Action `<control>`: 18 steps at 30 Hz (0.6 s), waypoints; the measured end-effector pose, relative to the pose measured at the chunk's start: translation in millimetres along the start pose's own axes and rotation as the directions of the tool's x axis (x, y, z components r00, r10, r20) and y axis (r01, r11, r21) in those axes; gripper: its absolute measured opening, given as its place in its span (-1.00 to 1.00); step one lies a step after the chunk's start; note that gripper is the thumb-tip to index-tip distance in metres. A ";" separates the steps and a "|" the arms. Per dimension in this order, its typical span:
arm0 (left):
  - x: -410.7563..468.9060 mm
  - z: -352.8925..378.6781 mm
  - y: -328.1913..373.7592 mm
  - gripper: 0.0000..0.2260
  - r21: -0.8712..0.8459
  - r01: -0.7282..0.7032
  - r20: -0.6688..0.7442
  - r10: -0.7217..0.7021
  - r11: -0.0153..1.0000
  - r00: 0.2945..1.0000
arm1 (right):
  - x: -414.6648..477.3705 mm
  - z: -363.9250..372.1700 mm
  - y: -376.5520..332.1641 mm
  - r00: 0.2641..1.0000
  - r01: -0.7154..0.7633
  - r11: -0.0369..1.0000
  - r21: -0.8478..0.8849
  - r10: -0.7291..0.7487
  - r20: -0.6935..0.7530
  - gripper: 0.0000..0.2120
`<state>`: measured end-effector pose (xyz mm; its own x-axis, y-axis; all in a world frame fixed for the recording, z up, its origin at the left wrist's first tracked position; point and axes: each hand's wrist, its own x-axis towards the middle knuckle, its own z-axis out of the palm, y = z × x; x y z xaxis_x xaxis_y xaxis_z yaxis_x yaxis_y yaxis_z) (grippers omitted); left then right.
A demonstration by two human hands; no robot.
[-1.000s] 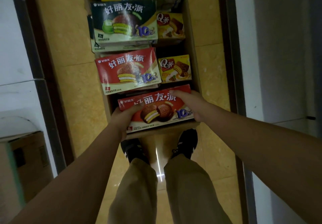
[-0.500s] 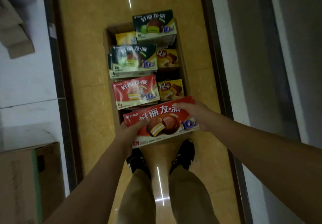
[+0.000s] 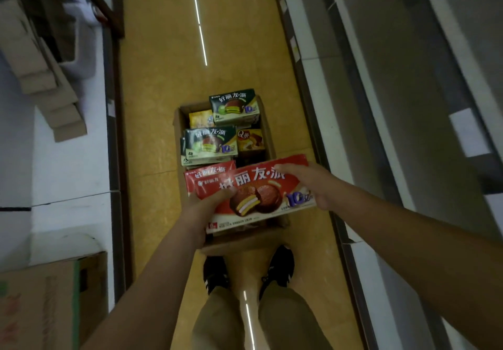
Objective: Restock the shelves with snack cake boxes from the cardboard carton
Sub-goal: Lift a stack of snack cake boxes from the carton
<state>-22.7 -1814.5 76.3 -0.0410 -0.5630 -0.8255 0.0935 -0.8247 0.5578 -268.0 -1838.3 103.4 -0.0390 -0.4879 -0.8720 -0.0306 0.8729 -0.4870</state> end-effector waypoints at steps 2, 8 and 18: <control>-5.5 5.5 17.7 -0.48 0.013 -0.032 0.017 0.031 0.999 0.999 | -11.5 -4.0 -14.0 0.999 0.029 0.999 0.023 -0.028 -0.021 -0.54; -24.0 18.4 71.8 -0.54 0.063 -0.124 0.022 0.123 0.990 0.992 | -46.5 -10.5 -55.9 0.988 0.136 0.989 0.050 -0.132 -0.082 -0.60; -74.5 35.3 170.2 -0.36 0.138 -0.264 0.192 0.236 0.955 0.953 | -125.5 -20.4 -116.9 0.939 0.295 0.951 0.097 -0.270 -0.213 -0.64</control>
<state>-38.9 -1914.9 235.7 -0.2078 -0.7412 -0.6383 -0.0376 -0.6461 0.7624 -279.9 -1879.4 270.8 -0.2406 -0.6953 -0.6772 0.0562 0.6866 -0.7249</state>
